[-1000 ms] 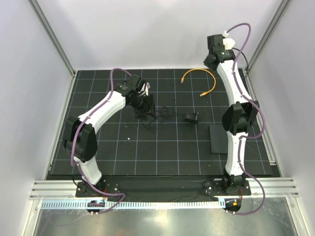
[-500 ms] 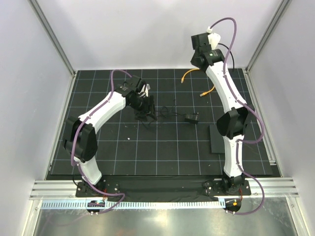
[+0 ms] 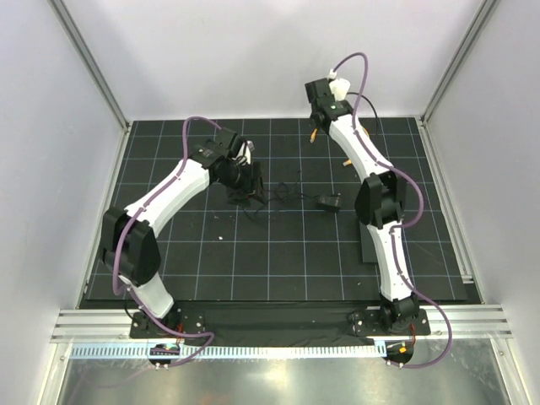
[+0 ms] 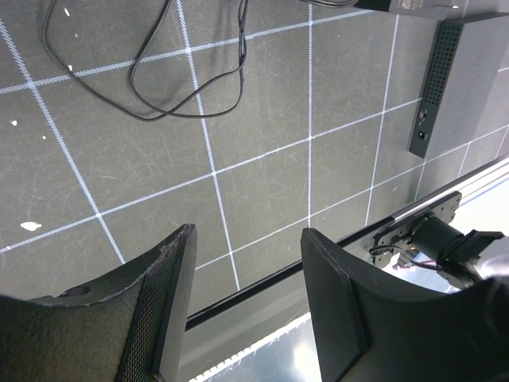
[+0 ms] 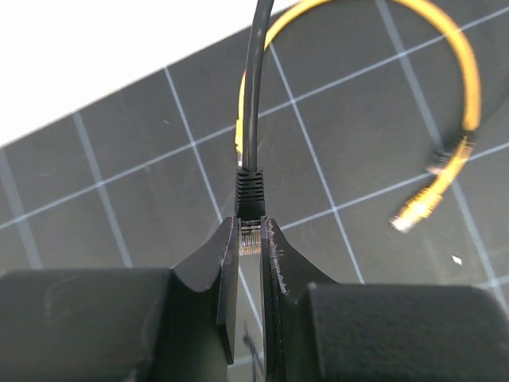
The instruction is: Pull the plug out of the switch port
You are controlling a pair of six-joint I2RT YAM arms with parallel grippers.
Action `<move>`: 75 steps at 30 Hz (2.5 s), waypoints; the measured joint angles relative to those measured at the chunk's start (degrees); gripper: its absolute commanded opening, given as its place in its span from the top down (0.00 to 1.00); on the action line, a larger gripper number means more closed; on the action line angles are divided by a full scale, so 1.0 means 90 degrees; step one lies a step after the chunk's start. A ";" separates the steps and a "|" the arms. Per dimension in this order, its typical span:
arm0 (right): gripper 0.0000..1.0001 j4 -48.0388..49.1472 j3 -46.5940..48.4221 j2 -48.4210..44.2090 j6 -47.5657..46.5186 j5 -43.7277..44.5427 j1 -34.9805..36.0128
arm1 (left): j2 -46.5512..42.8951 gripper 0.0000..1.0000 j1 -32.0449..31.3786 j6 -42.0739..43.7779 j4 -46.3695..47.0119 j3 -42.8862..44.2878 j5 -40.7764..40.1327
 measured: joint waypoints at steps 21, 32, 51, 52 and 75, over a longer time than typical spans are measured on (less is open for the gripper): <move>0.42 0.0233 -0.0095 0.0389 -0.0233 -0.0947 -0.0114 | -0.0131 0.43 -0.0029 0.0095 -0.0138 -0.0029 -0.0126; 0.42 -0.1338 -0.4073 -0.3213 0.0291 -0.2414 -0.2693 | 0.1161 0.61 -0.1163 -0.0068 0.0177 0.1047 0.0114; 0.47 -0.1256 -0.9209 -0.6086 0.0478 -0.3711 -0.4721 | 0.4201 0.70 -0.2805 -0.1090 0.0996 0.3942 0.0593; 0.49 -0.1202 -0.9209 -0.6008 0.0464 -0.3708 -0.4796 | 0.4347 0.73 -0.2815 -0.1195 0.1003 0.4039 0.0578; 0.89 -0.0942 -0.9641 -0.5258 0.0095 -0.2747 -0.5068 | 0.5246 0.85 -0.3094 -0.1528 0.1037 0.4629 0.0039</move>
